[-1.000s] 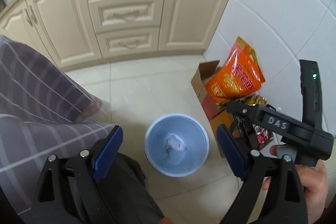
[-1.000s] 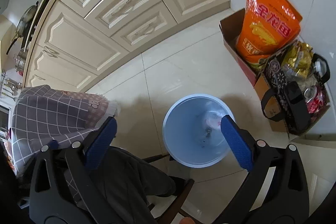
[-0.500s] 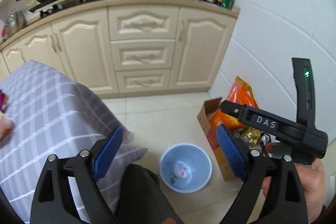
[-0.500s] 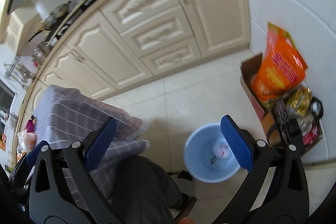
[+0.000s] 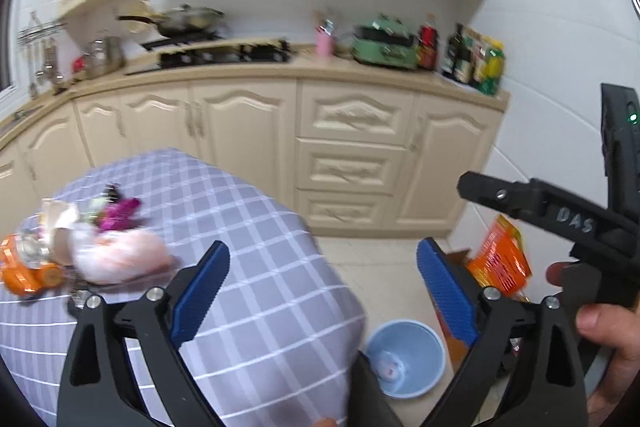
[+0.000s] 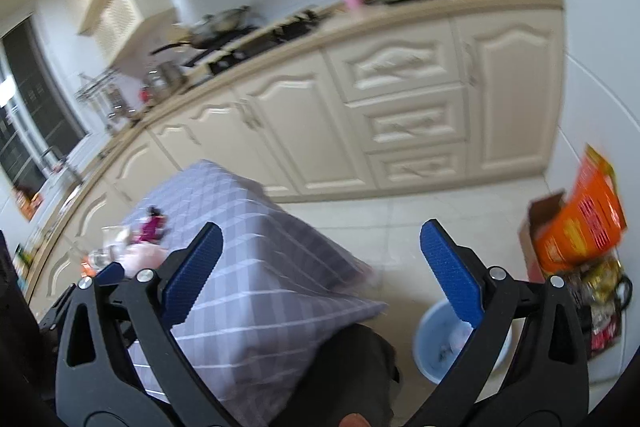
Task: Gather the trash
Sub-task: 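Return both tools to the table above the remaining trash, then grasp the crushed Fanta can with the left tool while the right tool grasps the white bag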
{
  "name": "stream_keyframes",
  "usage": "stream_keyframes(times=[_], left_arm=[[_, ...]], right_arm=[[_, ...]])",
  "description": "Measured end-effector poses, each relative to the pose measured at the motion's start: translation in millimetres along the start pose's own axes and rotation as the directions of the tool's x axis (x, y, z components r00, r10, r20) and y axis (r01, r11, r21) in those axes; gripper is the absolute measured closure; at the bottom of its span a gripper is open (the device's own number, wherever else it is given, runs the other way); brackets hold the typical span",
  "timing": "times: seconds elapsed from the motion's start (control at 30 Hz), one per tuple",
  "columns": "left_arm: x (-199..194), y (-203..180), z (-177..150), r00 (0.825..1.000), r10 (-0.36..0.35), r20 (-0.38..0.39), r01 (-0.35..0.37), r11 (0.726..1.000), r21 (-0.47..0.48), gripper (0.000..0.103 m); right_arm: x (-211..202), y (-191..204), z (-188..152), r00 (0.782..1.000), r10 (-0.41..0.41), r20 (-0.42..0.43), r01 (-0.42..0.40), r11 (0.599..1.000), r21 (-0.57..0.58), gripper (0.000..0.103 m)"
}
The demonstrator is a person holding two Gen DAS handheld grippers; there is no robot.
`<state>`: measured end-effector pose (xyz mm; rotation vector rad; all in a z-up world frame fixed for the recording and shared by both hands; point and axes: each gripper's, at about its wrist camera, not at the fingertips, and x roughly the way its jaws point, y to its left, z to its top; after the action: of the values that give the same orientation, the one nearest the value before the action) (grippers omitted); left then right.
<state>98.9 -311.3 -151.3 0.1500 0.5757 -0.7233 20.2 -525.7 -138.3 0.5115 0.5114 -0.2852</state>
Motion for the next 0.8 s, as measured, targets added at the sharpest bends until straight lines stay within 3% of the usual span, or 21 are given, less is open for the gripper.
stream_keyframes(times=[0.17, 0.37, 0.6, 0.8], left_arm=[[-34.8, 42.1, 1.2, 0.994, 0.087, 0.059, -0.084, 0.996, -0.043, 0.008], [-67.5, 94.9, -3.1, 0.975, 0.199, 0.097, -0.187, 0.975, -0.119, 0.007], [-96.4, 154.2, -18.3, 0.944, 0.314, 0.104, -0.289, 0.935, -0.206, 0.006], [-108.3, 210.4, -37.2, 0.902, 0.425, 0.069, -0.390, 0.874, -0.288, 0.006]], right_arm=[[0.9, 54.3, 5.6, 0.997, 0.078, 0.006, -0.077, 0.993, -0.085, 0.006], [11.1, 111.9, -1.3, 0.989, 0.146, -0.021, -0.148, 0.974, -0.169, 0.006], [31.9, 167.5, -18.7, 0.979, 0.188, -0.079, -0.202, 0.947, -0.249, 0.006], [60.7, 208.2, -35.3, 0.968, 0.207, -0.143, -0.242, 0.921, -0.304, 0.006]])
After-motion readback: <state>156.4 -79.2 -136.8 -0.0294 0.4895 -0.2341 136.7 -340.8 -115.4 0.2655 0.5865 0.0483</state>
